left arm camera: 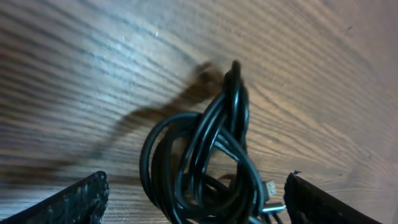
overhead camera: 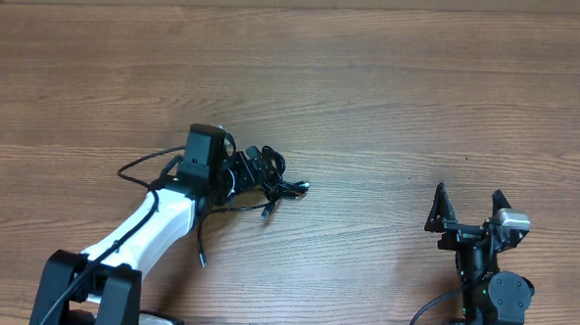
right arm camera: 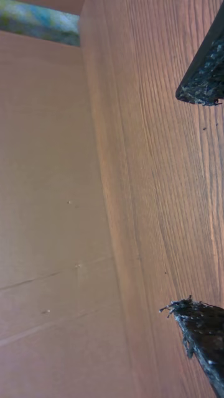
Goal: Untangle cables
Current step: 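Lower the left gripper and close it on the cable loops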
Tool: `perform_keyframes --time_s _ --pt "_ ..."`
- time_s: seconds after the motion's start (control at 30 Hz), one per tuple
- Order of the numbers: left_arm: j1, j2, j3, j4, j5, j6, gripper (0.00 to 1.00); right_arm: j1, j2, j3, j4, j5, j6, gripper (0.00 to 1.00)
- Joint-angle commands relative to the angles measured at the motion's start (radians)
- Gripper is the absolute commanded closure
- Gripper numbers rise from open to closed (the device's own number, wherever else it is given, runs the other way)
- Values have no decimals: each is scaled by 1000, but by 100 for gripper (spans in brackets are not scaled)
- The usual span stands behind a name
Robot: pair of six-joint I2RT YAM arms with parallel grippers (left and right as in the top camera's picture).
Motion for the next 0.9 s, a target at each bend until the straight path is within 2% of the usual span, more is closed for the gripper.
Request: perform_keyframes --time_s 0.0,0.2,0.43,0.63,0.87 --pt "-37 29 21 17 -37 -53 10 3 -8 -11 5 3 7 0" --pt "-48 32 21 78 -55 -74 15 3 -8 -11 5 3 7 0" --pt "-48 32 21 82 -104 -73 43 3 -8 -11 5 3 7 0" --pt "-54 33 21 82 -132 -72 50 3 -8 -11 5 3 7 0" --pt "-54 33 21 84 -153 -73 64 3 -8 -11 5 3 7 0"
